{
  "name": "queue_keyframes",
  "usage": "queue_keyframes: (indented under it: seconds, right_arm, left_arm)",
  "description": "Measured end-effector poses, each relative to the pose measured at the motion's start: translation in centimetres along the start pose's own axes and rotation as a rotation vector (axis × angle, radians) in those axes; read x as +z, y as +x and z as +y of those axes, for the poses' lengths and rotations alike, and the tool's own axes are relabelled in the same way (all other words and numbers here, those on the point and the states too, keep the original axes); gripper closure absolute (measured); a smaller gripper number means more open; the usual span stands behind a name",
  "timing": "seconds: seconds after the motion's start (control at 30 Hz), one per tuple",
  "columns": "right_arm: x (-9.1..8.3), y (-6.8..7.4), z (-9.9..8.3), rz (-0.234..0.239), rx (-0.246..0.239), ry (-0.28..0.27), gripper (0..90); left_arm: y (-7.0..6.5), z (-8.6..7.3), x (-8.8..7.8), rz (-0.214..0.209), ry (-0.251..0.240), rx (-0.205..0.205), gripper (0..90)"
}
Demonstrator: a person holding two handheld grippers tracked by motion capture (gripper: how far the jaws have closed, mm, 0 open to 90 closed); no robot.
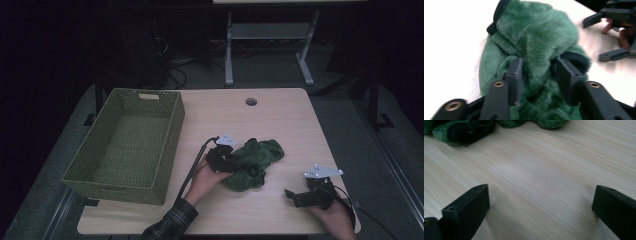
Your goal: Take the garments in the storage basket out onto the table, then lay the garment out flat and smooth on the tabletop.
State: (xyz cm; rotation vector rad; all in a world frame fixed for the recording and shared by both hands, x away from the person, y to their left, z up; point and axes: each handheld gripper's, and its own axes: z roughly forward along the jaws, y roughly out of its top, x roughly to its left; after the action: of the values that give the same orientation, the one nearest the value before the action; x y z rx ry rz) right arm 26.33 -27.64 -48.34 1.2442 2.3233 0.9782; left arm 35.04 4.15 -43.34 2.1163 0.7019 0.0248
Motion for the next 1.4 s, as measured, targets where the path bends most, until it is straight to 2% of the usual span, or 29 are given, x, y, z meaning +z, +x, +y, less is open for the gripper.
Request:
queue_keyframes:
  seconds: [0.13,0.23,0.33,0.4,0.5,0.6,0.7,0.73,0.83,0.87,0.9,0.93,0.97,1.03,1.07,1.23,1.27,1.3,1.37,1.4]
  right_arm:
    - [0.0,0.0,0.0,0.0,-0.001,0.0,0.9]
    - [0.0,0.0,0.0,0.0,-0.001,0.0,0.9]
    - [0.0,0.0,0.0,0.0,-0.001,0.001,1.0]
    - [0.0,0.0,0.0,0.0,0.0,0.0,1.0]
    - [0.0,0.0,0.0,0.0,-0.002,0.001,1.0]
    - [-0.1,0.1,0.0,-0.004,0.002,0.003,5.1]
    - [-0.2,0.3,0.2,0.003,-0.001,0.005,8.6]
    - [-0.2,0.4,0.3,0.008,-0.003,0.004,8.9]
    - [-0.2,0.5,0.4,0.019,-0.004,0.001,13.6]
    - [-0.3,0.7,0.5,0.025,-0.005,-0.011,13.7]
    - [-0.4,0.8,0.5,0.032,-0.001,-0.015,14.4]
    - [-0.4,0.9,0.6,0.043,0.006,-0.017,14.6]
    - [-0.4,1.0,0.7,0.054,0.009,-0.025,15.1]
    - [-0.4,1.1,0.7,0.064,0.009,-0.023,16.2]
    - [-0.5,1.4,0.9,0.09,0.005,-0.027,19.4]
    - [-0.3,2.2,1.4,0.135,-0.013,-0.045,23.2]
    - [-0.2,2.4,1.5,0.145,-0.012,-0.048,24.1]
    - [0.0,2.8,1.7,0.168,-0.021,-0.05,27.5]
    - [0.1,3.0,1.9,0.176,-0.03,-0.053,29.4]
    - [0.4,3.5,2.2,0.203,-0.036,-0.053,35.1]
  left_arm:
    - [-1.3,0.2,-2.0,0.0,-0.03,0.036,53.5]
    - [-1.9,0.0,-2.5,-0.003,-0.032,0.041,59.4]
    - [-3.0,-0.9,-3.2,-0.019,-0.042,0.057,64.7]
    - [-3.4,-1.4,-3.2,-0.03,-0.032,0.066,69.3]
    - [-3.8,-1.9,-3.0,-0.042,-0.02,0.067,71.5]
    - [-4.7,-2.5,-2.5,-0.065,0.002,0.076,71.8]
    - [-5.0,-2.8,-2.1,-0.068,0.014,0.082,70.1]
    - [-5.2,-3.1,-1.7,-0.061,0.032,0.092,69.0]
    - [-5.2,-3.4,-1.3,-0.047,0.048,0.098,64.0]
    - [-5.2,-3.6,-0.9,-0.025,0.063,0.116,62.2]
    - [-5.2,-3.6,-0.9,-0.025,0.063,0.116,61.0]
    - [-5.2,-3.9,-0.4,0.002,0.085,0.137,59.6]
    - [-5.0,-4.0,-0.2,0.006,0.092,0.145,58.4]
    - [-5.0,-4.2,0.0,0.009,0.095,0.139,58.2]
    - [-4.8,-4.5,0.3,0.013,0.093,0.135,58.1]
    - [-4.5,-4.9,0.7,0.029,0.114,0.153,59.6]
    - [-4.5,-5.0,0.9,0.045,0.113,0.161,59.6]
    - [-4.5,-5.2,1.0,0.059,0.123,0.183,63.0]
    - [-4.5,-5.2,1.0,0.067,0.121,0.185,67.0]
    - [-4.4,-5.2,1.0,0.069,0.12,0.181,69.0]
